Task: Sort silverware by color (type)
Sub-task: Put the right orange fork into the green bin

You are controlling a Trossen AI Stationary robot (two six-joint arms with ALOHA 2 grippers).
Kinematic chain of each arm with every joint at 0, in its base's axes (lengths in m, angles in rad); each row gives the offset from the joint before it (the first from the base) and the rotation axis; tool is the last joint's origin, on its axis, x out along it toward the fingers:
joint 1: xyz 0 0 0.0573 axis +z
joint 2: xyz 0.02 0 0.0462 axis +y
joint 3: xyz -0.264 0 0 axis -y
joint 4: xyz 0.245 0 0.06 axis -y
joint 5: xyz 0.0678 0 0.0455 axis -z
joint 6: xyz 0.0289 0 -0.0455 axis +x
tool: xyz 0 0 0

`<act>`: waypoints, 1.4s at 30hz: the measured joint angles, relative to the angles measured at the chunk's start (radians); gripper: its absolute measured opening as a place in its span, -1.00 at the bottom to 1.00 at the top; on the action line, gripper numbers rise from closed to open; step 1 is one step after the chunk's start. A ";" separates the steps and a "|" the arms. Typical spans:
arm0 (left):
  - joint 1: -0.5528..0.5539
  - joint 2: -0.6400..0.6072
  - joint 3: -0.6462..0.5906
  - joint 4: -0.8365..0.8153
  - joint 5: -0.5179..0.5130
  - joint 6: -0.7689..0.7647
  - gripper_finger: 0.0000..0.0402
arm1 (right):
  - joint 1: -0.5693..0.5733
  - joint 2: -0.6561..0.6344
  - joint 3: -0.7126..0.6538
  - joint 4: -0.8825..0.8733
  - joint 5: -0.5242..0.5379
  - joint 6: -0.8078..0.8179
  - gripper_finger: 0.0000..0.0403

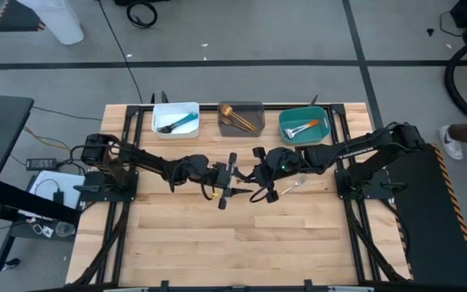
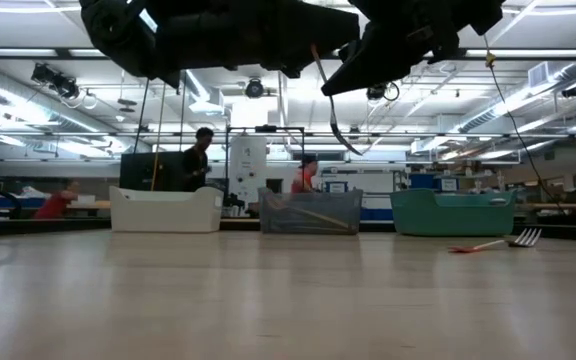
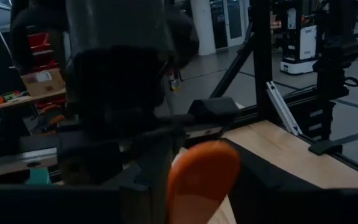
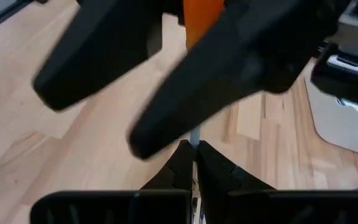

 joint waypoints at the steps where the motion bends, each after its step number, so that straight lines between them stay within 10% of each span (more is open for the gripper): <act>1: -0.003 0.000 0.000 0.005 0.000 0.000 -0.33 | 0.000 0.000 0.000 -0.002 0.000 0.000 -0.92; 16: -0.002 0.000 0.000 0.012 -0.003 0.003 -0.96 | 0.002 0.005 0.000 -0.005 -0.007 0.003 -0.92; 26: 0.005 0.000 0.000 -0.017 -0.002 0.035 -0.98 | 0.001 0.005 0.000 -0.012 0.017 0.064 -0.86; 42: 0.008 0.000 -0.001 -0.072 -0.101 0.053 -1.00 | 0.007 -0.093 0.000 -0.076 0.149 0.130 -0.08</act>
